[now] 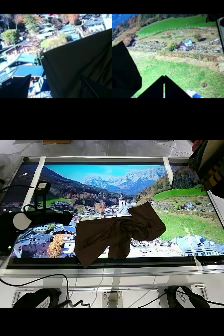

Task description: Fold the clothes and pants, and hang the long-sleeved shirts on hangers.

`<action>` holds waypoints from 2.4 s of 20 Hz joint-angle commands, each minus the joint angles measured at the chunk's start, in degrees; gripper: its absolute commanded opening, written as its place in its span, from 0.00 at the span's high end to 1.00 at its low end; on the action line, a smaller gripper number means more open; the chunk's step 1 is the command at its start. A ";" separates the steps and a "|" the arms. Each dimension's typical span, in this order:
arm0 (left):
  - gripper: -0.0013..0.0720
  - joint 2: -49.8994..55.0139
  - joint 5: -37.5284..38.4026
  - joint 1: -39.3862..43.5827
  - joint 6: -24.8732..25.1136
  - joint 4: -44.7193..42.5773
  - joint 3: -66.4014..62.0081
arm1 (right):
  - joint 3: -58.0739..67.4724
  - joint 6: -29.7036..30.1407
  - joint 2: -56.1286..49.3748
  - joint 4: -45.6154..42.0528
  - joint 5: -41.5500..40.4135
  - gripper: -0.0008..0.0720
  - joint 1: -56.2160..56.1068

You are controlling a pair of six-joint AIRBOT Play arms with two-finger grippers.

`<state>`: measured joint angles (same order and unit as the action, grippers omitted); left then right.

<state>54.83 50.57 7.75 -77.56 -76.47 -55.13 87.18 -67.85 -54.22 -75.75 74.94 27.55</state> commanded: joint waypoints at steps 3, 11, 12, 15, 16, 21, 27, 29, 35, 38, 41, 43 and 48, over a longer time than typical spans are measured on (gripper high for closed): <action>0.04 -0.04 -0.04 0.00 0.02 -0.02 0.13 | 0.02 -0.02 -0.07 0.00 -0.09 0.97 -0.04; 0.04 -0.04 -0.04 0.00 0.02 -0.02 0.13 | 0.02 -0.02 -0.07 0.17 -0.20 0.97 -0.04; 0.04 -0.04 -0.04 0.00 0.02 -0.02 0.13 | 0.02 -0.02 -0.07 0.22 -0.48 0.97 -0.04; 0.04 -0.04 -0.04 0.00 0.02 0.00 0.13 | 0.02 -3.63 -0.07 4.59 -3.82 0.97 -0.04; 0.04 -0.04 -0.07 0.02 0.02 0.24 0.13 | 0.02 -3.98 -0.09 6.95 -3.67 0.97 -0.11; 0.04 -0.04 0.00 0.00 -1.03 0.55 0.13 | -5.38 -1.64 -0.17 8.04 2.82 0.97 -0.11; 0.04 -4.57 13.79 0.02 -1.68 2.08 4.48 | -24.98 2.69 -0.20 8.00 3.58 0.97 -0.09; 0.04 -12.15 13.57 -0.48 -2.56 4.07 11.26 | -28.39 4.50 -0.20 8.00 3.52 0.97 -0.09; 0.05 -28.24 13.60 -0.46 -18.53 6.19 31.17 | -29.27 4.57 -0.20 11.19 -0.04 0.97 -0.09; 0.05 -26.38 12.22 -0.46 -16.33 17.55 36.44 | -29.27 4.57 -0.17 11.89 0.07 0.97 -0.09; 0.05 -22.03 9.66 -0.46 -12.76 23.02 39.30 | -29.27 4.57 -0.17 11.91 0.04 0.97 -0.09; 0.05 -18.18 9.64 -0.46 -10.80 23.08 40.06 | -29.27 4.55 -0.17 11.93 0.07 0.97 -0.09; 0.05 -8.39 6.16 -0.46 -3.06 29.05 40.13 | -29.27 4.52 -0.17 12.63 0.11 0.97 -0.09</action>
<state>41.41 59.29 7.33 -85.32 -51.88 -15.53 57.95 -63.31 -54.41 -63.70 75.02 27.49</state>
